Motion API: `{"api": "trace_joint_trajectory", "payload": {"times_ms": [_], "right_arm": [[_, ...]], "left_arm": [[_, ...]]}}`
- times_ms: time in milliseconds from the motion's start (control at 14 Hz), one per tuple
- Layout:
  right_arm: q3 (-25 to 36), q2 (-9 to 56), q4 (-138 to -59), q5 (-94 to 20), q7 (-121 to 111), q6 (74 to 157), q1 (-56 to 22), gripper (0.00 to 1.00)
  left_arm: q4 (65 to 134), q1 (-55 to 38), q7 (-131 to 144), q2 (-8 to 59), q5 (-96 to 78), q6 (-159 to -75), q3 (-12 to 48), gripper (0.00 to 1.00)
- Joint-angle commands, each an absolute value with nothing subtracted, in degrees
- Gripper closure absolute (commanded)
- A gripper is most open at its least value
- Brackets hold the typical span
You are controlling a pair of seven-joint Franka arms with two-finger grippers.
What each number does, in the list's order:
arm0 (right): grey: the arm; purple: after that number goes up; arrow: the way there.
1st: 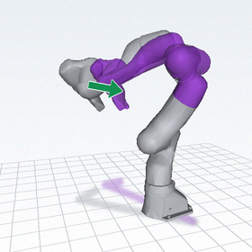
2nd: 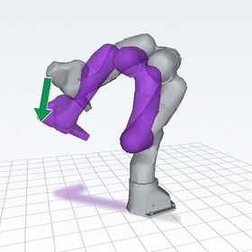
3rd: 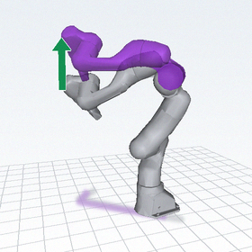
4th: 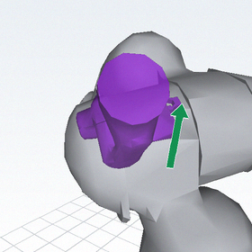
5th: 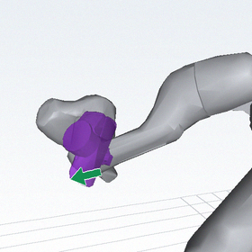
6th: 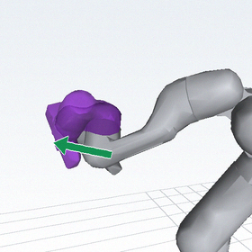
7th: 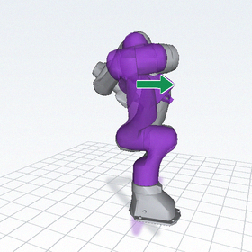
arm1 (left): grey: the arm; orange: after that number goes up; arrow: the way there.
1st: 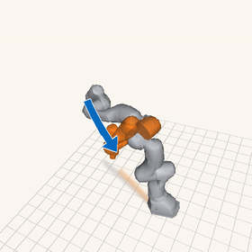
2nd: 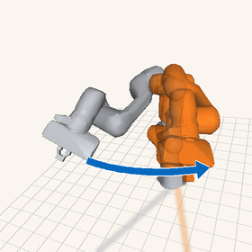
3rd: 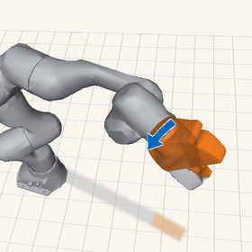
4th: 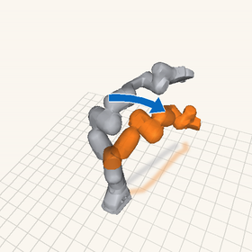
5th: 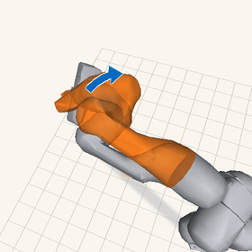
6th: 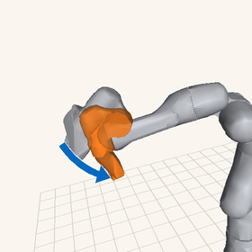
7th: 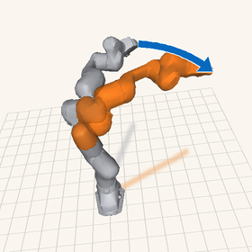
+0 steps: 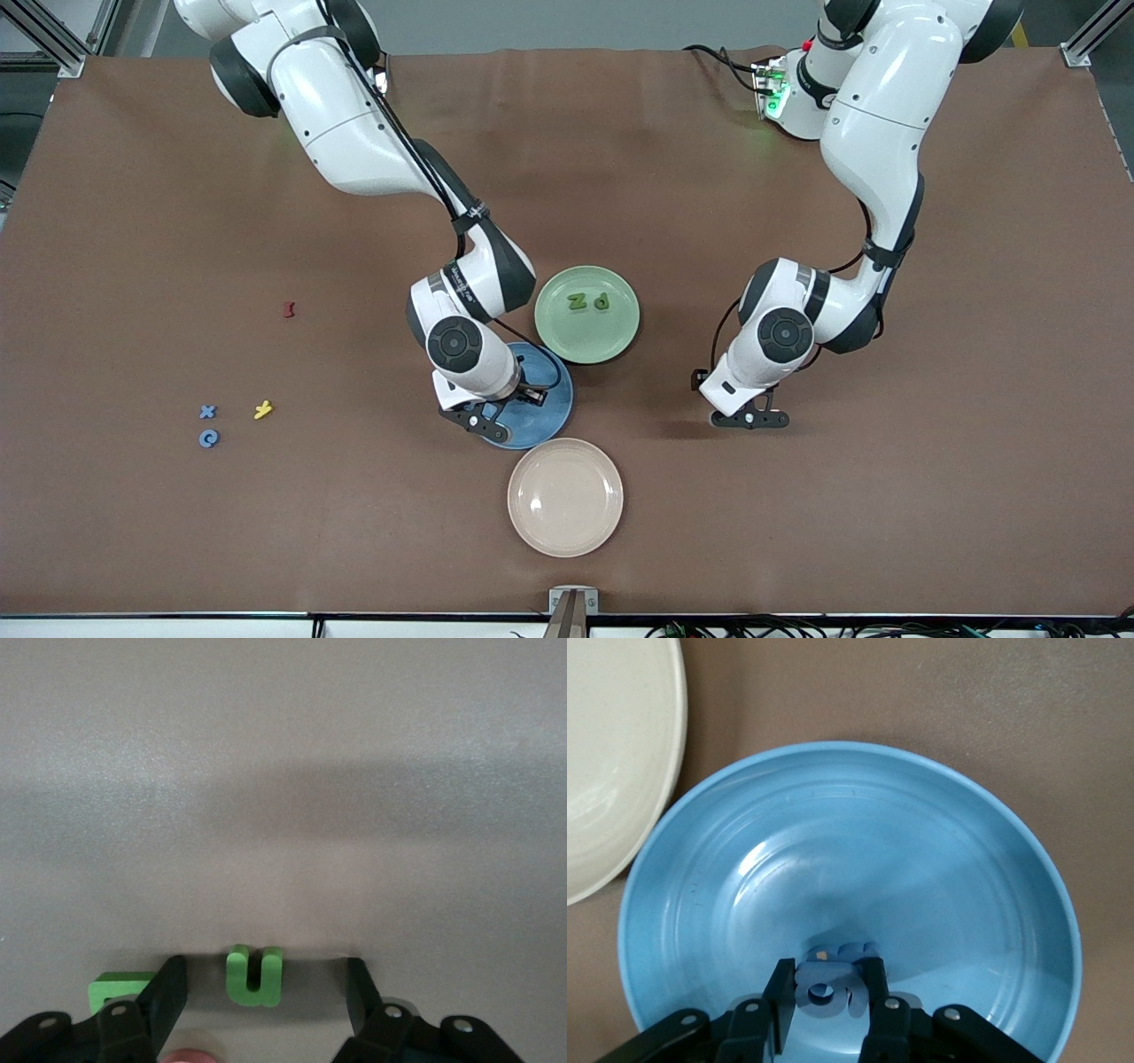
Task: Sort letters by color into matching plates
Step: 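Grasp green u with the left gripper while the right gripper releases g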
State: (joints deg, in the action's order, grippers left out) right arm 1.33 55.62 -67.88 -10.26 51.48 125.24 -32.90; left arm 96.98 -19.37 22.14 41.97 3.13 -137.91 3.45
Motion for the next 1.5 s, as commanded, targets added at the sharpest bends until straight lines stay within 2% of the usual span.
{"api": "trace_joint_trajectory", "payload": {"times_ms": [0, 143, 642, 784, 1141, 1426], "right_arm": [[1.6, 56.2, -66.6, -10.2, 52.6, 124.7, -33.1, 1.0], [1.6, 56.2, -66.6, -10.0, 52.6, 124.7, -33.1, 1.0], [1.7, 56.0, -66.5, -9.9, 52.0, 123.5, -32.7, 0.99], [1.7, 55.8, -66.4, -9.8, 51.9, 122.0, -32.6, 0.99], [1.7, 55.7, -66.4, -9.2, 51.9, 120.9, -32.4, 0.99], [1.7, 55.5, -65.8, -9.3, 51.9, 118.8, -32.3, 1.0]], "left_arm": [[97.8, -19.2, 22.1, 41.5, 4.1, -138.8, 3.6, 0.33], [97.6, -19.4, 22.2, 41.6, 4.1, -138.8, 3.6, 0.47], [97.2, -19.4, 22.7, 41.5, 4.0, -138.8, 3.6, 0.8], [96.9, -19.4, 22.7, 41.3, 4.0, -138.8, 3.6, 0.84], [96.1, -20.7, 26.2, 39.8, 4.0, -136.3, 4.3, 0.85], [92.4, -28.2, 36.2, 37.9, 3.7, -126.2, 4.6, 0.85]]}}
